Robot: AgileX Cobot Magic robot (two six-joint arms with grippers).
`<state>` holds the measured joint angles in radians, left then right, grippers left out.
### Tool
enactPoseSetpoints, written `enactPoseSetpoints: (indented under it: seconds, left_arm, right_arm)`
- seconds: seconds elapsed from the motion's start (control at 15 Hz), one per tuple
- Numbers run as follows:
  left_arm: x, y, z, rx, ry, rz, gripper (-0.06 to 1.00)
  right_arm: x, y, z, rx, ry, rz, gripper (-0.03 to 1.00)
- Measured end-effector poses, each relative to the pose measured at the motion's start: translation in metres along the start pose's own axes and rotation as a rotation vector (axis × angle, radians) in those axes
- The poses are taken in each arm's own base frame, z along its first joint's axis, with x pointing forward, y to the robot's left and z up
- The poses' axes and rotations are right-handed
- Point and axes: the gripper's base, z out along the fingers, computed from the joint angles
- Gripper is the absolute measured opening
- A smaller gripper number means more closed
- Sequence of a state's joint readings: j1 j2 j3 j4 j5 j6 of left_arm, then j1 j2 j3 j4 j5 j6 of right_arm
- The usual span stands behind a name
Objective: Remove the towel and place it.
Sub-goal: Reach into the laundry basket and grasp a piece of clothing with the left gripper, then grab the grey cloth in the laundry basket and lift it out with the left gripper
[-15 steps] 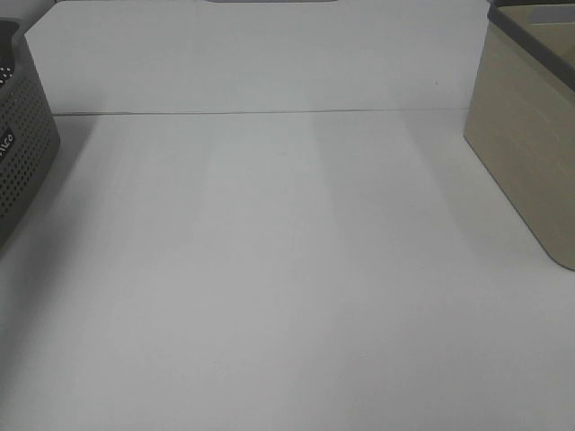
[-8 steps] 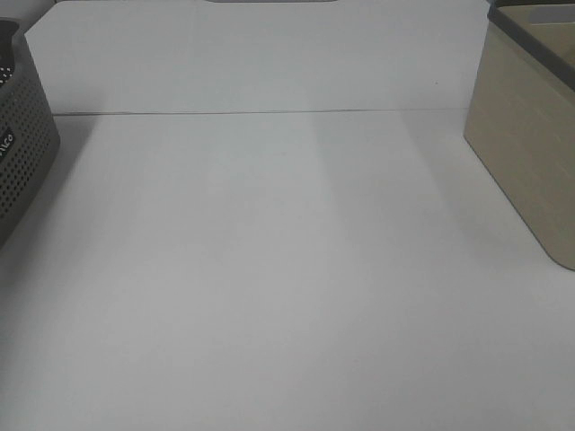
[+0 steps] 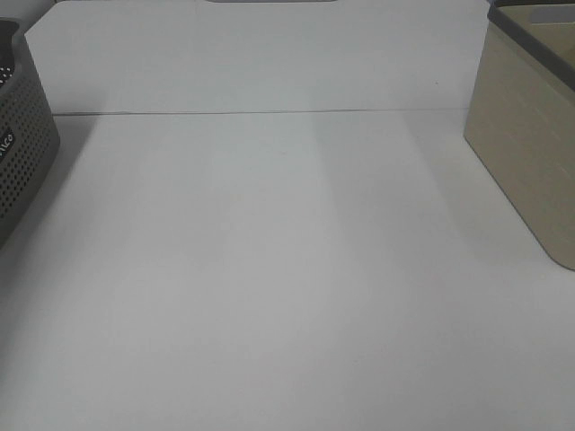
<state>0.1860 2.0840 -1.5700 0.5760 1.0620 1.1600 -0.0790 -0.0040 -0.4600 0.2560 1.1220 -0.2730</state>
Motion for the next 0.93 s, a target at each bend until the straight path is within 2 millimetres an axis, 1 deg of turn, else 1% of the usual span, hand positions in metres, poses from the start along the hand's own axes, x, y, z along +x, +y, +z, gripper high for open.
enactPoseSetpoints:
  seconds: [0.13, 0.2, 0.27, 0.33, 0.47, 0.67, 0.73, 0.8, 0.93]
  left_arm:
    - [-0.0016, 0.0003, 0.0019, -0.001, -0.006, 0.0, 0.74]
    - [-0.0038, 0.0015, 0.0018, -0.013, -0.03, -0.01, 0.52]
    - [-0.0041, 0.0016, 0.0018, -0.015, -0.033, -0.011, 0.43]
    - [-0.0044, 0.0022, 0.0018, -0.021, -0.037, -0.012, 0.4]
    - [-0.005, 0.0035, 0.0017, -0.035, -0.043, -0.012, 0.25]
    - [-0.006, 0.0044, 0.002, -0.045, -0.053, -0.011, 0.13]
    - [-0.0064, 0.0038, 0.0021, -0.038, -0.056, -0.007, 0.05]
    - [-0.0068, 0.0032, 0.002, -0.031, -0.061, -0.011, 0.0]
    - [-0.0073, 0.004, 0.002, -0.039, -0.067, -0.026, 0.0]
  right_arm:
    - [0.0, 0.0, 0.0, 0.0, 0.0, 0.0, 0.76]
    - [0.0, 0.0, 0.0, 0.0, 0.0, 0.0, 0.76]
    - [0.0, 0.0, 0.0, 0.0, 0.0, 0.0, 0.76]
    - [0.0, 0.0, 0.0, 0.0, 0.0, 0.0, 0.76]
    - [0.0, 0.0, 0.0, 0.0, 0.0, 0.0, 0.76]
    - [0.0, 0.0, 0.0, 0.0, 0.0, 0.0, 0.76]
    - [0.0, 0.0, 0.0, 0.0, 0.0, 0.0, 0.76]
    - [0.0, 0.0, 0.0, 0.0, 0.0, 0.0, 0.76]
    - [0.0, 0.0, 0.0, 0.0, 0.0, 0.0, 0.76]
